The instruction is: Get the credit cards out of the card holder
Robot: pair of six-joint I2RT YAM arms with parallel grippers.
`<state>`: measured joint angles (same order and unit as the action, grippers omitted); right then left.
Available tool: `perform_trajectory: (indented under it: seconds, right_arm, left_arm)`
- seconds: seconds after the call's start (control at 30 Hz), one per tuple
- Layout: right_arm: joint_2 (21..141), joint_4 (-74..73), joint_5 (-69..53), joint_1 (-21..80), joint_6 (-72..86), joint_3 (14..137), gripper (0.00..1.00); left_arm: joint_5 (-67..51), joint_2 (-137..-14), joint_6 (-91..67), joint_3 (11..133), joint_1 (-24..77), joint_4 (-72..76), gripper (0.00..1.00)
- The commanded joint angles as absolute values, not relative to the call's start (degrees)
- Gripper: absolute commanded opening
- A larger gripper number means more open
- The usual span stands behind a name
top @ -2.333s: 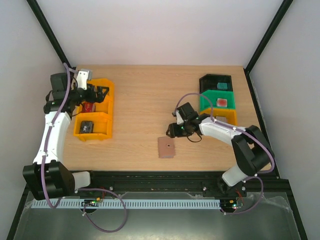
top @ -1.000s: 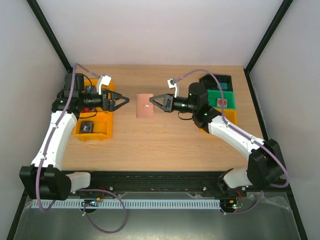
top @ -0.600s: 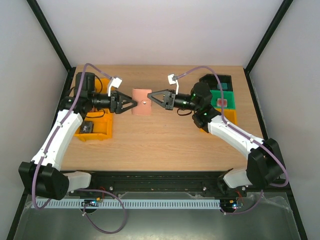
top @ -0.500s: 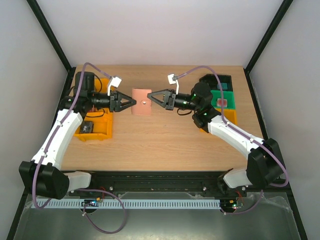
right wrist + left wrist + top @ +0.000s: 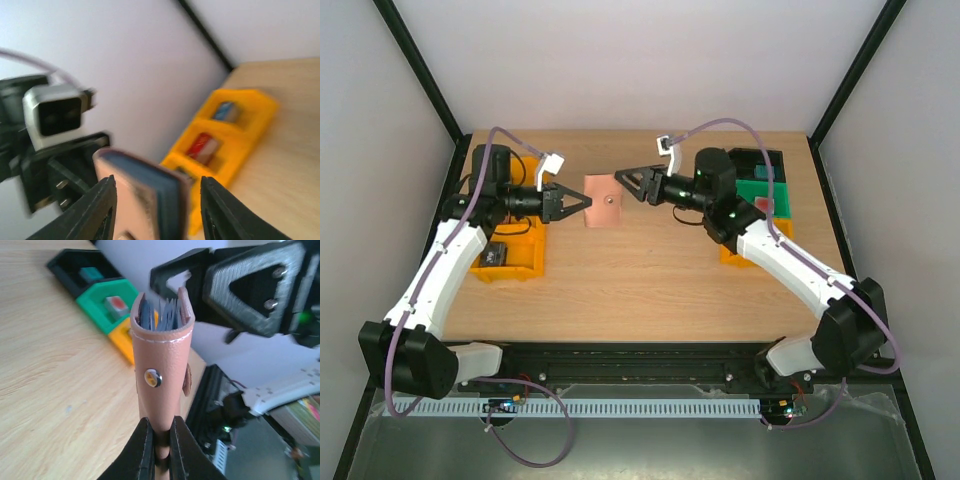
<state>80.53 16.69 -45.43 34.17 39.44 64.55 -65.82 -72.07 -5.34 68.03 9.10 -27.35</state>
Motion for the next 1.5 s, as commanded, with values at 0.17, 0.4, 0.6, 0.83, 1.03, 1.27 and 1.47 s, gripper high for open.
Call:
perform_trajectory:
  seconds: [0.17, 0.4, 0.6, 0.83, 1.03, 1.27, 1.47]
  right_arm:
    - [80.7, -10.4, 3.7, 48.9, 21.7, 73.9, 0.48]
    - [88.1, -10.7, 1.0, 53.9, 21.6, 80.8, 0.42]
    - [93.5, -13.8, 5.7, 53.9, 22.0, 84.3, 0.32]
    - [95.3, -16.2, 9.4, 53.8, 22.9, 84.5, 0.03]
    - [92.3, -17.6, 11.4, 49.3, 23.7, 80.7, 0.02]
    - [82.9, -15.7, 3.1, 40.2, 20.2, 71.0, 0.02]
    - [72.8, -10.4, -21.1, 34.5, 10.0, 65.0, 0.22]
  left_arm:
    - [-47.1, -70.7, -9.2, 68.2, 9.2, -25.0, 0.02]
    - [-46.0, -70.6, -8.8, 67.7, 9.1, -25.0, 0.02]
    - [-47.2, -70.5, -8.6, 67.8, 9.0, -25.0, 0.02]
    - [-48.0, -70.3, -8.0, 67.7, 8.8, -25.0, 0.02]
    - [-51.2, -69.5, -6.4, 67.8, 7.7, -26.0, 0.02]
    - [-57.3, -68.8, -3.9, 68.3, 5.5, -27.8, 0.02]
    - [-64.7, -69.0, 6.2, 72.3, 5.3, -36.7, 0.02]
